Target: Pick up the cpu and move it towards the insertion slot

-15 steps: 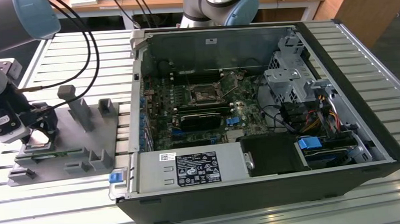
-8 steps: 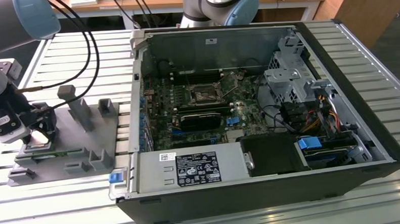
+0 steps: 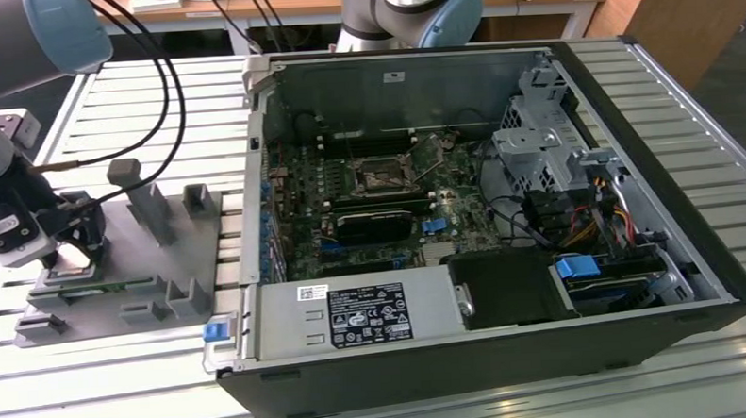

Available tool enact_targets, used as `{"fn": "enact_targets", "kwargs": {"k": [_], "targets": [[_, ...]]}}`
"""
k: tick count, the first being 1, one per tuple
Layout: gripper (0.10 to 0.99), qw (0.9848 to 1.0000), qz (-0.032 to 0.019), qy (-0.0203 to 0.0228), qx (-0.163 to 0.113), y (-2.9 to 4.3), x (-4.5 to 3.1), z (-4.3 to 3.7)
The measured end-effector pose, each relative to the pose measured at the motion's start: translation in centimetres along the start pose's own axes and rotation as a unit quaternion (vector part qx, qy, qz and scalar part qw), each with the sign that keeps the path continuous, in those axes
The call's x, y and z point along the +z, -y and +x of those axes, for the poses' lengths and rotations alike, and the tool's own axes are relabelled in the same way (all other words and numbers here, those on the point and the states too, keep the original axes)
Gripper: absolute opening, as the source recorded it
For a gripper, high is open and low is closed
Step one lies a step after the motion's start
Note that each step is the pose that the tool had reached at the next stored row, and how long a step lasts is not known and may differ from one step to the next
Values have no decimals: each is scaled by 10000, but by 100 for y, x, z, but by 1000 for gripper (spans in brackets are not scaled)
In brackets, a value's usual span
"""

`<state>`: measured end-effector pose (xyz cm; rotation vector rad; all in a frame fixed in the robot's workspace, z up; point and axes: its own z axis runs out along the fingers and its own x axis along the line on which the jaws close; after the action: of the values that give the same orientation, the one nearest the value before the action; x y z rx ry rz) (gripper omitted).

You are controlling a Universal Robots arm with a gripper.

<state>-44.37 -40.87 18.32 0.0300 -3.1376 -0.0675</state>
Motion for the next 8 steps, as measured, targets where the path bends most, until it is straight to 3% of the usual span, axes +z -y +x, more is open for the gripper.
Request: {"fn": "enact_targets", "kwargs": {"k": [8], "targets": [[541,10000,-7,0,-1,-4,-99,0]]}}
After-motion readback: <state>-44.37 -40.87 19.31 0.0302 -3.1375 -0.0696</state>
